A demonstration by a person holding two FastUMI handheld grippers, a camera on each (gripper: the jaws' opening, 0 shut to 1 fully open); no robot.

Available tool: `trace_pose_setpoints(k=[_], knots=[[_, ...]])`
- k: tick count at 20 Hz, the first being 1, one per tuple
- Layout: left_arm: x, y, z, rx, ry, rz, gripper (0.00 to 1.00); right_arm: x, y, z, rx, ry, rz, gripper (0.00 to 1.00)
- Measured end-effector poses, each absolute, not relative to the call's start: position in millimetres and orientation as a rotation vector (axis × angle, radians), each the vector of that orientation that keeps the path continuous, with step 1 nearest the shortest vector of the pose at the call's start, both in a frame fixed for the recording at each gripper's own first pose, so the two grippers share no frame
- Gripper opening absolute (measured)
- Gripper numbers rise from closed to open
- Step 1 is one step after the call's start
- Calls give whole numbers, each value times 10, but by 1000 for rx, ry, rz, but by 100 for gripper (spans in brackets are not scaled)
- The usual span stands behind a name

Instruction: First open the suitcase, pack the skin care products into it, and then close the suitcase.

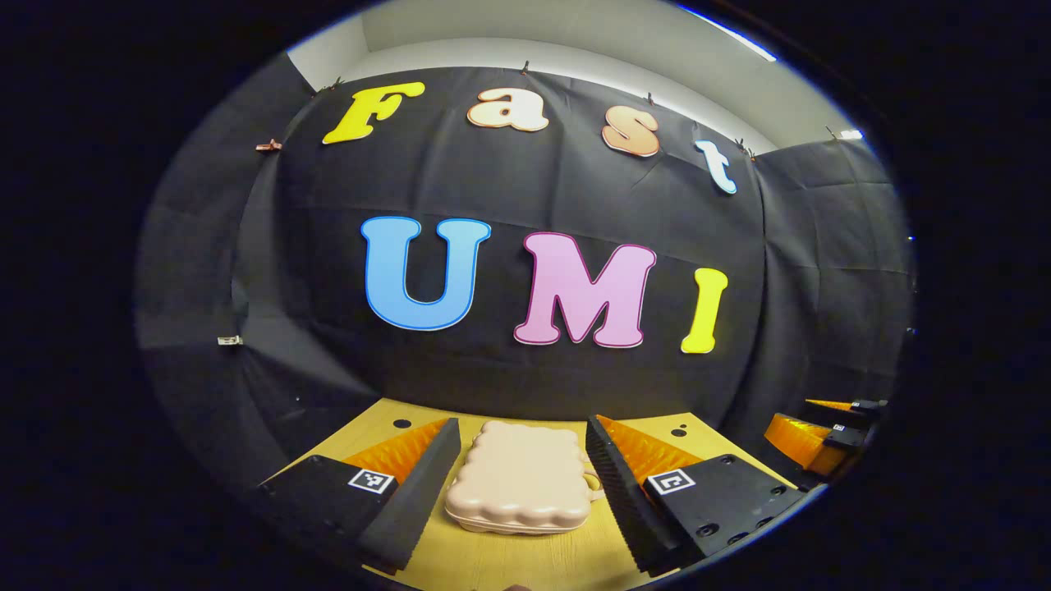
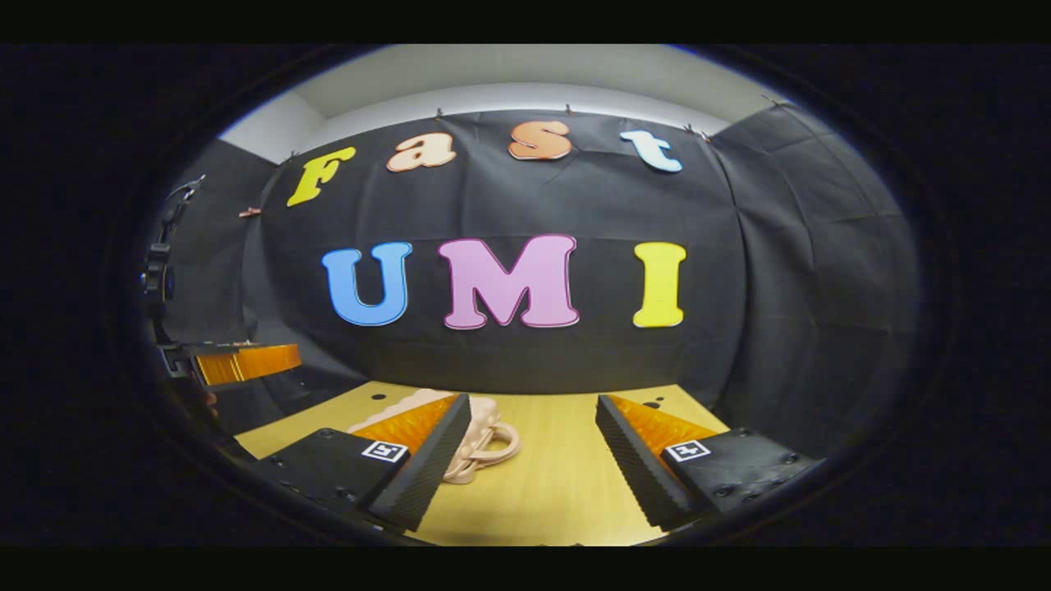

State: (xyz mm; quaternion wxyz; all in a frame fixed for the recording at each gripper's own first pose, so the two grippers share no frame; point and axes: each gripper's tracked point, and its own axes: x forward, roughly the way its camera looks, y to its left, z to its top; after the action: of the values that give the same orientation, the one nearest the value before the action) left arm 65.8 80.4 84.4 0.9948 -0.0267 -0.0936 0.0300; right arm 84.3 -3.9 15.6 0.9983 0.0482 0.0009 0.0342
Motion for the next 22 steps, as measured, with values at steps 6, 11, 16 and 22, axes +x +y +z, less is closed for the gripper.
trace_pose_setpoints(k=[6, 11, 16, 22], knots=[[682, 758, 788, -51, -173, 74, 96, 931, -35, 187, 62, -3, 75, 97], [759, 749, 805, -5, -173, 79, 96, 997, 4, 156, 44, 1, 81, 97], [780, 726, 705, 7, -161, 80, 96, 1035, 5, 58, 75, 28, 67, 97], [777, 768, 875, 93, -232, 122, 96, 989, 53, -36, 56, 60, 69, 97]])
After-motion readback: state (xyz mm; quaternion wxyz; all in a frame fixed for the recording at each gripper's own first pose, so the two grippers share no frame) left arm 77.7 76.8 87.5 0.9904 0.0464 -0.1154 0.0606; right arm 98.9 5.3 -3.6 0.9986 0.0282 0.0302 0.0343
